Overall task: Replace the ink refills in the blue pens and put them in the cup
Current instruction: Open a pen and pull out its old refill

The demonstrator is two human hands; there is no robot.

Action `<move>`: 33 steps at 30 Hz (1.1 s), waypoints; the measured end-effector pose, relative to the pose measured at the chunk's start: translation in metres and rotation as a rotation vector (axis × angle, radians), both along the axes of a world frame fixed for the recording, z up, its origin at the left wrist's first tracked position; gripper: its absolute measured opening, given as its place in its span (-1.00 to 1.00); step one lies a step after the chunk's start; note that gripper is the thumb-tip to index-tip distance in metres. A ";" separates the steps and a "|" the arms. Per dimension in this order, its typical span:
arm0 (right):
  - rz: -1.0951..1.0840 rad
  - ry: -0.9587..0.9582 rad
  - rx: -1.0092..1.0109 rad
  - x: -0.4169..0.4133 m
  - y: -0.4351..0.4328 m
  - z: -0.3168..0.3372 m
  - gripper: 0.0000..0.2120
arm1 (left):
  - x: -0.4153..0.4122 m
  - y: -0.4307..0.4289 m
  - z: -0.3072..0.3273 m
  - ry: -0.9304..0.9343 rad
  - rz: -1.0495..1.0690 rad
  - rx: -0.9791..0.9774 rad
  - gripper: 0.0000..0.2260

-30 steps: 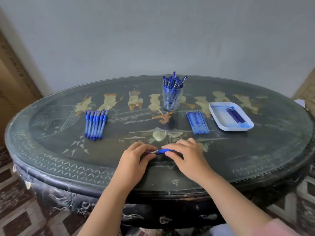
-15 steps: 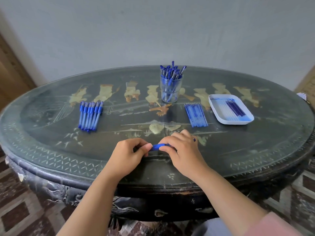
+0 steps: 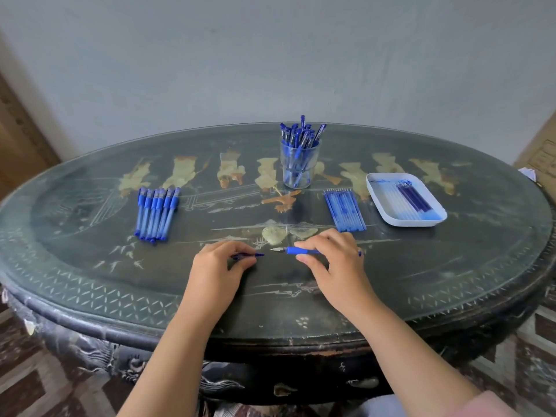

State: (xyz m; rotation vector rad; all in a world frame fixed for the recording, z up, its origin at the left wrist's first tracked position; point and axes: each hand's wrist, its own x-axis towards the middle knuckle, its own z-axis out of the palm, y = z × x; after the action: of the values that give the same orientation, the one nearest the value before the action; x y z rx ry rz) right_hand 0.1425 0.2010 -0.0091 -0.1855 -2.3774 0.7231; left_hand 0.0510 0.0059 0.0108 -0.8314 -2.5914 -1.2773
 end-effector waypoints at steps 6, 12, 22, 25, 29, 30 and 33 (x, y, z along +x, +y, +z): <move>-0.018 -0.016 0.064 0.001 -0.003 0.001 -0.76 | -0.004 0.005 -0.001 -0.044 0.029 -0.046 -0.84; -0.061 -0.057 0.153 0.001 -0.010 0.001 -0.76 | 0.003 0.004 -0.006 0.135 -0.039 -0.031 -0.71; -0.028 -0.072 0.068 -0.001 -0.023 0.002 -0.77 | 0.004 0.006 -0.009 0.314 -0.128 0.086 -0.83; -0.022 -0.072 0.042 -0.002 -0.022 0.000 -0.76 | 0.003 0.005 -0.011 0.319 -0.150 0.108 -0.95; -0.017 -0.050 0.057 -0.003 -0.024 -0.001 -0.79 | 0.002 0.006 -0.010 0.369 -0.120 0.084 -0.63; -0.015 -0.039 0.053 -0.002 -0.024 -0.001 -0.80 | 0.002 0.006 -0.009 0.367 -0.117 0.088 -0.57; -0.011 -0.007 0.016 -0.003 -0.022 -0.001 -0.79 | 0.005 0.005 -0.007 0.266 -0.120 0.101 -0.54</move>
State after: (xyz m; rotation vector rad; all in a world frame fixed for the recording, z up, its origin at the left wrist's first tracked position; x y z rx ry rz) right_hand 0.1397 0.1789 -0.0099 -0.1946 -2.3865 0.6992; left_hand 0.0562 0.0110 0.0039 -1.0705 -2.2823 -1.2208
